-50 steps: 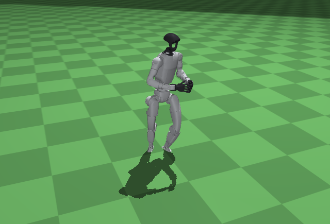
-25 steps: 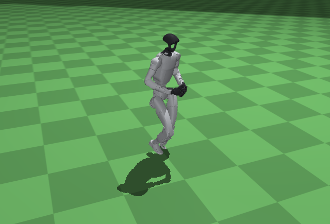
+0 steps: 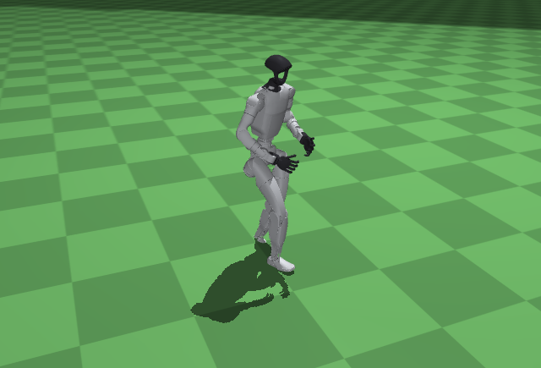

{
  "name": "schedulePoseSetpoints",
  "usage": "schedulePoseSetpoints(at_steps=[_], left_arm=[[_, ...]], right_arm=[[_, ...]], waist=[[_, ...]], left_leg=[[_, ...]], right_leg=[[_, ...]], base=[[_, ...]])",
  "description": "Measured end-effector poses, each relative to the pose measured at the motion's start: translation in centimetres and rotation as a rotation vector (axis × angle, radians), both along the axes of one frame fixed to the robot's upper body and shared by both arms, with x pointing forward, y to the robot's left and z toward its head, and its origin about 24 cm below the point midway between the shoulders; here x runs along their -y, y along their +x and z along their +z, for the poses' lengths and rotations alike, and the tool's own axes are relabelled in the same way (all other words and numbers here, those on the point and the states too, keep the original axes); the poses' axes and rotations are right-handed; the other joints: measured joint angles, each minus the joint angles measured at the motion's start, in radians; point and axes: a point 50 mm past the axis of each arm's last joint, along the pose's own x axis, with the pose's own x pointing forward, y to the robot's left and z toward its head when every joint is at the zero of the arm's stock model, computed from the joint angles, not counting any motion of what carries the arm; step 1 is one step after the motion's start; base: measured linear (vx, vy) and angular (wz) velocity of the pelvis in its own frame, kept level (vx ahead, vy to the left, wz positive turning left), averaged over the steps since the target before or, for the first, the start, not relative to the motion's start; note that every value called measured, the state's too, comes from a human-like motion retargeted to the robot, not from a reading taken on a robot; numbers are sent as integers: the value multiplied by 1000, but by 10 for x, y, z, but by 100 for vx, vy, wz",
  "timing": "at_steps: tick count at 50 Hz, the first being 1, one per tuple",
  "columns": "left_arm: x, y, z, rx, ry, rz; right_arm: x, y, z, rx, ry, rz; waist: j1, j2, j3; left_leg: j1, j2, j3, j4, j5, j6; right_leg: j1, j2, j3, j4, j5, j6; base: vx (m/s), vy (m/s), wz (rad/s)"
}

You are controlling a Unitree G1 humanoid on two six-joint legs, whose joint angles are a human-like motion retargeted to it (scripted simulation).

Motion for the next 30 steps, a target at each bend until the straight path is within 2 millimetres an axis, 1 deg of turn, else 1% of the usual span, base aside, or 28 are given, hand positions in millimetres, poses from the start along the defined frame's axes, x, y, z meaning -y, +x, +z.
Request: schedulePoseSetpoints(at_steps=[2,3,4,8,10,13,15,17,20,22,23,25,27,28,30], left_arm=[[-8,1,4,28,9,31],[-13,4,8,49,14,50],[-17,5,10,64,18,71],[-34,11,18,113,38,165],[-42,15,20,125,55,218],[-51,21,13,102,89,293],[-56,23,3,56,118,345],[-61,30,-15,-16,161,392],[-66,18,-58,-213,255,426],[-66,8,-93,-378,354,412],[-66,-1,-110,-465,405,390],[-64,-23,-139,-636,503,327],[-64,-50,-161,-790,582,248],[-64,-63,-169,-857,613,210],[-66,-88,-180,-968,657,144]], right_arm=[[18,-2,-13,-42,-70,-57],[28,-2,-20,-58,-108,-91],[38,-3,-26,-82,-144,-128],[79,-17,-54,-197,-284,-299],[96,-26,-68,-262,-345,-387],[112,-42,-88,-363,-417,-507],[117,-53,-100,-427,-451,-575],[114,-56,-109,-471,-466,-624],[107,-73,-122,-547,-482,-656],[98,-77,-127,-569,-486,-649],[94,-78,-129,-572,-485,-639],[86,-77,-130,-562,-484,-607],[80,-75,-130,-542,-479,-576],[77,-74,-129,-531,-478,-560],[74,-71,-128,-511,-478,-526]], waist=[[8,-6,-17],[14,1,-26],[19,1,-35],[31,-1,-74],[34,3,-91],[32,15,-105],[31,27,-106],[24,58,-75],[16,89,-74],[1,116,-69],[-9,128,-66],[-21,146,-60],[-31,147,-57],[-36,143,-55],[-42,131,-51]], left_leg=[[3,-3,6,25,-22,3],[26,14,3,-6,-19,-1],[33,19,5,-2,-26,-3],[50,29,14,52,-61,-18],[70,43,24,68,-72,-30],[116,69,52,111,-95,-51],[138,86,42,151,-91,-74],[186,126,17,188,-72,-113],[170,146,-12,340,-35,-187],[134,213,15,490,61,-249],[106,264,45,580,140,-265],[43,303,48,729,249,-310],[-21,313,45,837,287,-323],[-50,320,46,879,285,-316],[-104,339,51,934,255,-285]], right_leg=[[22,-3,-8,-45,22,10],[58,11,-20,-114,48,12],[71,14,-25,-134,57,14],[98,20,-35,-138,60,9],[118,33,-38,-140,53,-1],[152,62,-41,-128,19,-27],[177,95,-39,-115,-9,-50],[249,155,-44,-149,-18,-77],[263,222,-36,-108,-50,-112],[281,273,-36,-115,-59,-135],[287,296,-35,-117,-63,-144],[296,346,-17,-123,-65,-156],[307,382,16,-128,-67,-152],[316,397,37,-134,-65,-146],[338,423,83,-149,-58,-128]], base=[[24,-6,-24],[28,-8,-27],[28,-8,-25],[29,-10,-14],[33,-13,-14],[35,-15,-21],[37,-17,-44],[37,-17,-60],[31,-12,-76],[28,-7,-74],[25,-3,-82],[24,1,-109],[23,6,-137],[21,8,-150],[19,10,-162]])
